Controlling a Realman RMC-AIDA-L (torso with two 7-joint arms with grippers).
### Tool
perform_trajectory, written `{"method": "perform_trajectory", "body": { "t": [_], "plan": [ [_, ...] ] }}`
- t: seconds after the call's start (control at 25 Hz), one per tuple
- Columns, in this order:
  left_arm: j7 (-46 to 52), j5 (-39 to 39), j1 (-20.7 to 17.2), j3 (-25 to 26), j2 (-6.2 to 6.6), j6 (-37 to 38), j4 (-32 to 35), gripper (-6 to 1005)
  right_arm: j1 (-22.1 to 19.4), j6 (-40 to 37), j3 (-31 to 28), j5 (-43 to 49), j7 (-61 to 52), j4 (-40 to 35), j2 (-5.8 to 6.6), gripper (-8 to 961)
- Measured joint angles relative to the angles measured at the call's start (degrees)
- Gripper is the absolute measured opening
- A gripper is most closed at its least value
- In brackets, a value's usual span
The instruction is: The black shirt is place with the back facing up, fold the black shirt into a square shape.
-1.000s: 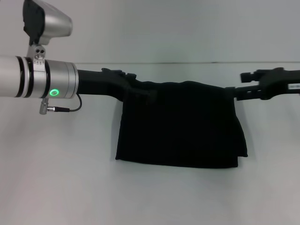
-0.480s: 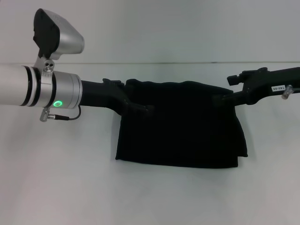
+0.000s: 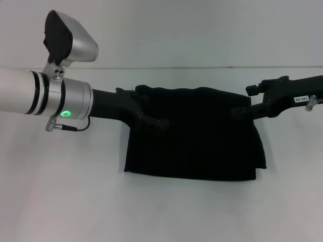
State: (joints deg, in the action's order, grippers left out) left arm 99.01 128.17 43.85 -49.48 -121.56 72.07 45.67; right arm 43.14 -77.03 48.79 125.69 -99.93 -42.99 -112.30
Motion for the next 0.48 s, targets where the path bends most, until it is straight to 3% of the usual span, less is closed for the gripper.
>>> {"method": "perform_trajectory", "body": {
  "t": [0.48],
  "plan": [
    [0.5, 0.6, -0.8, 1.0, 0.36, 2.2, 1.9, 952, -0.7, 0.1, 0.0, 0.0, 0.0, -0.2, -0.34, 927]
  ]
}}
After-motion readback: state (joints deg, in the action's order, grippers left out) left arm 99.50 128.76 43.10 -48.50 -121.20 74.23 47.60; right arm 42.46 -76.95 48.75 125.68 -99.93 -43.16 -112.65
